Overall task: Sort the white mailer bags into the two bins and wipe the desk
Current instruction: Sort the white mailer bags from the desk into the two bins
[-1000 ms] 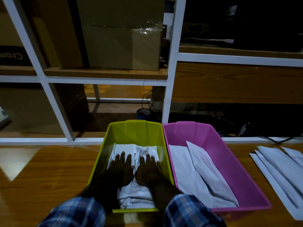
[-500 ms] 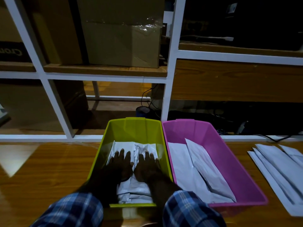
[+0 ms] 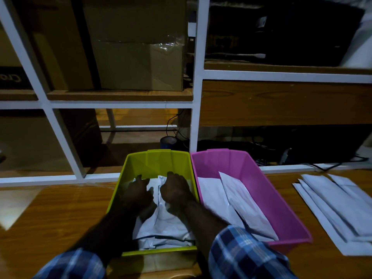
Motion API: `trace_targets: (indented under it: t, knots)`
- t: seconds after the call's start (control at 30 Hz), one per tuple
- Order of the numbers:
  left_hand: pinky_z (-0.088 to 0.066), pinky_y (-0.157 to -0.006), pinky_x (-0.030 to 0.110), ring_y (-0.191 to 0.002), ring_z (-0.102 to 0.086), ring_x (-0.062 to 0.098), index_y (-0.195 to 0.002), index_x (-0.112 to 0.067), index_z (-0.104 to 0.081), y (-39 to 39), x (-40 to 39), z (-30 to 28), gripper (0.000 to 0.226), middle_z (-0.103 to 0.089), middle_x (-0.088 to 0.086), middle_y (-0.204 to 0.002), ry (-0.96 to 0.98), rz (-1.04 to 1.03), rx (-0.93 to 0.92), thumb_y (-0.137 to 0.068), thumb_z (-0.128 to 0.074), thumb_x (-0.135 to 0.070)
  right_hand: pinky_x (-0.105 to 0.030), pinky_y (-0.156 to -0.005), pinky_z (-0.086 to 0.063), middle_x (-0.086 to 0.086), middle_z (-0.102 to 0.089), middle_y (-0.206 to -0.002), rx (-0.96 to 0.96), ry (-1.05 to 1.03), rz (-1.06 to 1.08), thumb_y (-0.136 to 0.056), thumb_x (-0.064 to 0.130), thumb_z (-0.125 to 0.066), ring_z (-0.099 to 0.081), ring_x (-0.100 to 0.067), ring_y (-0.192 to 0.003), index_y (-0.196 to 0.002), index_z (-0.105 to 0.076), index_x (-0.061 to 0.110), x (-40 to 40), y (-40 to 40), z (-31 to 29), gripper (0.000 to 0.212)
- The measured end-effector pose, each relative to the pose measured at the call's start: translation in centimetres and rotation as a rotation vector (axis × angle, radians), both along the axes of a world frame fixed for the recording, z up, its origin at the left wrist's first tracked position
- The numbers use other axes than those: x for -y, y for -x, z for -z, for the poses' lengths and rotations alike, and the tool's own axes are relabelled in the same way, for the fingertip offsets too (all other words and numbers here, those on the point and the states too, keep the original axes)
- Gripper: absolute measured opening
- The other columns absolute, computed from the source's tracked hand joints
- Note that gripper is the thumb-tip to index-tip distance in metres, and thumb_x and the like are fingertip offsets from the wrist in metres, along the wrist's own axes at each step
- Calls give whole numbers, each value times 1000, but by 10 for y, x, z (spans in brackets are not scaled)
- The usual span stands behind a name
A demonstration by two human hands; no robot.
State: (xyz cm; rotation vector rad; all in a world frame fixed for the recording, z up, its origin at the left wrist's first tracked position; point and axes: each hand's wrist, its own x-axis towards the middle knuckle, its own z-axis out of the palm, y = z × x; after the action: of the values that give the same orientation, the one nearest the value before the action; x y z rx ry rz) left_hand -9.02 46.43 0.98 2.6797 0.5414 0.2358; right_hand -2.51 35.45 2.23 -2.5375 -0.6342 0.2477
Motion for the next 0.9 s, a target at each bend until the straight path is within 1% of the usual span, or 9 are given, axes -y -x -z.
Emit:
trace_targets:
  t: [0.03, 0.1, 0.23, 0.4, 0.5, 0.6, 0.67, 0.8, 0.9]
  knots:
    - [-42, -98, 39, -119, -54, 38, -131, -3, -54, 1, -2, -7, 42, -42, 23, -144, -11, -18, 10, -91, -60, -15, -40, -100, -39, -20, -56, -125, 9, -36, -13, -89, 16, -53, -48, -38, -120, -118, -52, 3, 1, 0, -9, 31]
    - [-37, -102, 34, -128, -47, 32, -138, -9, -48, 3, -2, -20, 47, -32, 16, -152, 47, -46, 54, -92, -58, -16, -40, -99, -41, -21, -55, -126, 23, -90, -42, -89, 14, -54, -48, -39, -119, -121, -51, 2, 5, 1, -25, 35]
    - [-37, -100, 33, -125, -50, 33, -139, -9, -47, 12, 12, -45, 54, -31, 14, -153, 111, -84, 166, -87, -61, -11, -38, -101, -42, -20, -54, -130, 82, -185, -52, -89, 13, -52, -47, -37, -122, -131, -48, 3, 11, 6, -55, 44]
    - [-36, -101, 36, -129, -44, 35, -142, -9, -43, 17, 32, -69, 58, -27, 13, -155, 65, -62, 227, -87, -62, -13, -35, -84, -47, -18, -59, -118, 151, -273, -31, -89, 16, -49, -55, -34, -109, -132, -47, 11, 32, 9, -80, 44]
    - [-32, -106, 37, -136, -37, 32, -140, -6, -44, 15, 47, -80, 58, -28, 15, -154, 44, -13, 285, -87, -63, -15, -37, -85, -50, -18, -61, -113, 249, -319, -43, -87, 15, -49, -57, -35, -104, -133, -48, 14, 51, 10, -90, 46]
    - [-31, -111, 37, -139, -32, 30, -142, -8, -43, 12, 66, -90, 59, -27, 14, -154, 66, -2, 311, -87, -62, -19, -29, -90, -45, -15, -62, -122, 295, -365, -19, -89, 12, -51, -55, -32, -115, -127, -58, 18, 74, 9, -102, 38]
    - [-28, -113, 38, -141, -29, 28, -142, -9, -42, 11, 81, -94, 59, -27, 12, -155, 70, 13, 350, -88, -61, -20, -28, -93, -44, -11, -62, -125, 313, -383, -4, -90, 11, -52, -54, -29, -118, -124, -60, 19, 90, 6, -108, 36]
    - [-32, -107, 36, -137, -34, 27, -140, -15, -44, 8, 116, -105, 56, -35, 7, -150, 56, 88, 394, -87, -60, -22, -32, -92, -46, -12, -65, -120, 364, -368, 28, -90, 14, -54, -57, -30, -114, -122, -60, 12, 122, -4, -111, 33]
    - [-41, -102, 39, -129, -43, 25, -134, -21, -48, -1, 138, -110, 59, -46, 2, -140, 59, 165, 405, -77, -51, -34, -33, -87, -47, -13, -67, -112, 397, -347, 60, -91, 15, -54, -59, -29, -107, -115, -63, 7, 150, -12, -112, 26]
